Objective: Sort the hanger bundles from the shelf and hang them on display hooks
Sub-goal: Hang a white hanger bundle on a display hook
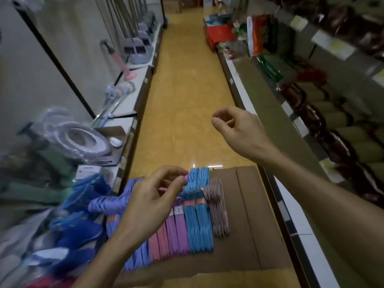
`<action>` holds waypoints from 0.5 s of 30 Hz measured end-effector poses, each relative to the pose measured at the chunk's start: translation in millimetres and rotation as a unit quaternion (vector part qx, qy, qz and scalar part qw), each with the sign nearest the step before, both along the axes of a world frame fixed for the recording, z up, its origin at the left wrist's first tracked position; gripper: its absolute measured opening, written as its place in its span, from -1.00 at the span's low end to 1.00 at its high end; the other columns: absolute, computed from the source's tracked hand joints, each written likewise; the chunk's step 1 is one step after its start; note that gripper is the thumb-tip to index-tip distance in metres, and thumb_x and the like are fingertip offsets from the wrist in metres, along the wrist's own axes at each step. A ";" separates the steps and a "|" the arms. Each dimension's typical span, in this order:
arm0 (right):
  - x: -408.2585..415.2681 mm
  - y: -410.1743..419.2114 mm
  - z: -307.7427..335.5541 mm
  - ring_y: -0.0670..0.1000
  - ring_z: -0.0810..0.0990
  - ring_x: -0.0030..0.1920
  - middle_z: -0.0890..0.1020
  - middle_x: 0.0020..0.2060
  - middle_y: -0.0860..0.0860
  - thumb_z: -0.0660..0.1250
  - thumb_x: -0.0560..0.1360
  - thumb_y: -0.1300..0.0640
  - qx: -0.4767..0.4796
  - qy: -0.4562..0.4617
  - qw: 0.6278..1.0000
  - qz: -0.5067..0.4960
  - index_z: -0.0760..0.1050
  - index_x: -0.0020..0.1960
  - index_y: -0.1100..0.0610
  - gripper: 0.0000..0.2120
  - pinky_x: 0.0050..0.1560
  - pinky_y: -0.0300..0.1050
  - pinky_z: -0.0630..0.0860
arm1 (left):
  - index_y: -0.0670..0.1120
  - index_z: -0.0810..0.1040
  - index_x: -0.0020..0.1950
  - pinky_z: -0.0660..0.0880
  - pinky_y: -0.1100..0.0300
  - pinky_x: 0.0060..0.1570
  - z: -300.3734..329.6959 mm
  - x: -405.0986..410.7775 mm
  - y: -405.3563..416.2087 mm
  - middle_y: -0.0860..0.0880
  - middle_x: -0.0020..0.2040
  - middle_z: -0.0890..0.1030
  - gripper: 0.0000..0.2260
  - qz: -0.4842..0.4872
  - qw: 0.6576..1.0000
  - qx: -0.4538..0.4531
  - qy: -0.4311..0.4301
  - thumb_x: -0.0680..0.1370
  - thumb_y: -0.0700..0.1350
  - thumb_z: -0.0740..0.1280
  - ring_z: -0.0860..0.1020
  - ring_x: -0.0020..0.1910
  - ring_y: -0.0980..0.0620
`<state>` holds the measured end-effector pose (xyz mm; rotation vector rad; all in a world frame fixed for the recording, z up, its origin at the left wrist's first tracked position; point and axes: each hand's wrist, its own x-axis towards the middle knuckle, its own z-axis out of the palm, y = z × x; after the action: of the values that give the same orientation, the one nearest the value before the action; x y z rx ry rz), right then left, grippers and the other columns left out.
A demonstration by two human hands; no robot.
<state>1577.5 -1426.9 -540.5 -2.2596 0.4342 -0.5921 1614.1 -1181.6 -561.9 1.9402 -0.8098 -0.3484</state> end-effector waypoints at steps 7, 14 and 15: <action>-20.2 -45.1 -199.0 -0.12 0.60 -0.06 0.59 -0.07 -0.13 0.27 0.62 -0.04 0.029 0.049 0.997 -0.049 0.51 0.24 0.05 -0.74 -0.14 -0.22 0.54 | 0.17 0.62 0.02 0.62 0.13 -0.07 -206.5 6.9 -25.9 0.10 -0.08 0.69 -0.88 0.024 0.998 -0.003 0.064 0.60 -0.02 0.29 0.66 -0.07 0.14; -24.2 -61.3 -346.8 -0.13 0.58 -0.03 0.58 -0.07 -0.14 0.27 0.62 -0.02 0.042 0.107 0.991 -0.075 0.50 0.28 0.07 -0.71 -0.08 -0.22 0.54 | 0.25 0.59 0.02 0.59 0.24 -0.12 -344.2 18.5 -49.6 0.11 -0.07 0.67 -0.87 0.005 0.997 -0.005 0.083 0.60 0.02 0.27 0.66 -0.04 0.14; -22.6 -62.0 -363.6 -0.16 0.56 -0.06 0.56 -0.09 -0.16 0.27 0.62 -0.01 0.049 0.108 0.990 -0.078 0.50 0.28 0.09 -0.71 -0.14 -0.29 0.48 | 0.23 0.59 0.02 0.58 0.22 -0.13 -357.4 20.9 -53.5 0.10 -0.08 0.68 -0.86 0.007 0.996 -0.006 0.086 0.61 0.00 0.28 0.66 -0.05 0.12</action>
<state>1554.9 -1488.9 -904.1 -2.2160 0.7367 -0.3955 1635.0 -1235.0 -919.2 1.8754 -0.6838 -0.4929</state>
